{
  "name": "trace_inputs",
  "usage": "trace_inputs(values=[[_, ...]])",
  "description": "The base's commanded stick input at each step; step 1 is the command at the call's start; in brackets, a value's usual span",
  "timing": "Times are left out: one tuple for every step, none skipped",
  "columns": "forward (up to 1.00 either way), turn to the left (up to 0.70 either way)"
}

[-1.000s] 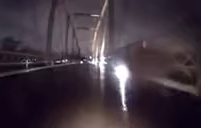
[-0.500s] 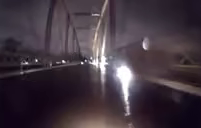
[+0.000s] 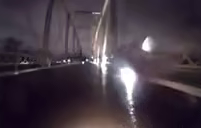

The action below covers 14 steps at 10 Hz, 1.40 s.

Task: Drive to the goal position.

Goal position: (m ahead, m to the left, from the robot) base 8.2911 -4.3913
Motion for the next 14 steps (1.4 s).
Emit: trace_inputs(values=[[1.0, 0.0], [1.0, 0.0], [1.0, 0.0], [1.0, 0.0], [1.0, 0.0], [1.0, 0.0], [1.0, 0.0], [1.0, 0.0], [1.0, 0.0], [1.0, 0.0], [1.0, 0.0], [1.0, 0.0], [1.0, 0.0], [1.0, 0.0]])
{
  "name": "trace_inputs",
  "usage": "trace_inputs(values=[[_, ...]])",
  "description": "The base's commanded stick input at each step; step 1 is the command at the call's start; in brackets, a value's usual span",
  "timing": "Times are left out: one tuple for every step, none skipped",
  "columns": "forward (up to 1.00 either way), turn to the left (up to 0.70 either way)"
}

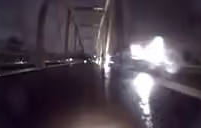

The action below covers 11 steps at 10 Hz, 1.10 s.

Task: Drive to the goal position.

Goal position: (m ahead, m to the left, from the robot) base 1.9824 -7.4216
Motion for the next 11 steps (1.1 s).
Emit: trace_inputs(values=[[1.0, 0.0], [1.0, 0.0], [1.0, 0.0], [1.0, 0.0], [1.0, 0.0], [1.0, 0.0], [1.0, 0.0], [1.0, 0.0], [1.0, 0.0], [1.0, 0.0], [1.0, 0.0]])
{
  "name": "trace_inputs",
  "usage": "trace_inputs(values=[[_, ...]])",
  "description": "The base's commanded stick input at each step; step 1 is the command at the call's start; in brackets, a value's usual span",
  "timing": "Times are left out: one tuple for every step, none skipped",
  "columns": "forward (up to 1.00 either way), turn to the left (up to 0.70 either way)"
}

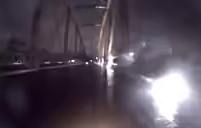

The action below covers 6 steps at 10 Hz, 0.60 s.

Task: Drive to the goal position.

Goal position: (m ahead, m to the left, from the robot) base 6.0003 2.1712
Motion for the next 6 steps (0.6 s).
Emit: trace_inputs(values=[[1.0, 0.0], [1.0, 0.0], [1.0, 0.0], [1.0, 0.0], [1.0, 0.0], [1.0, 0.0]])
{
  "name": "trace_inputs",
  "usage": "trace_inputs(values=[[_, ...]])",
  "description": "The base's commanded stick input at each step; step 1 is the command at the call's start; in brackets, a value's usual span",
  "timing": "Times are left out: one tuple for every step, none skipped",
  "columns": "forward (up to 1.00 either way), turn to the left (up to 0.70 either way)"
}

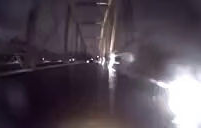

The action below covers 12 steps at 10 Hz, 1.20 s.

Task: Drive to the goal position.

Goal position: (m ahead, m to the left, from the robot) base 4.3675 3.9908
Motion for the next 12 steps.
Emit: trace_inputs(values=[[1.0, 0.0], [1.0, 0.0], [1.0, 0.0], [1.0, 0.0], [1.0, 0.0], [1.0, 0.0], [1.0, 0.0], [1.0, 0.0], [1.0, 0.0], [1.0, 0.0], [1.0, 0.0], [1.0, 0.0]])
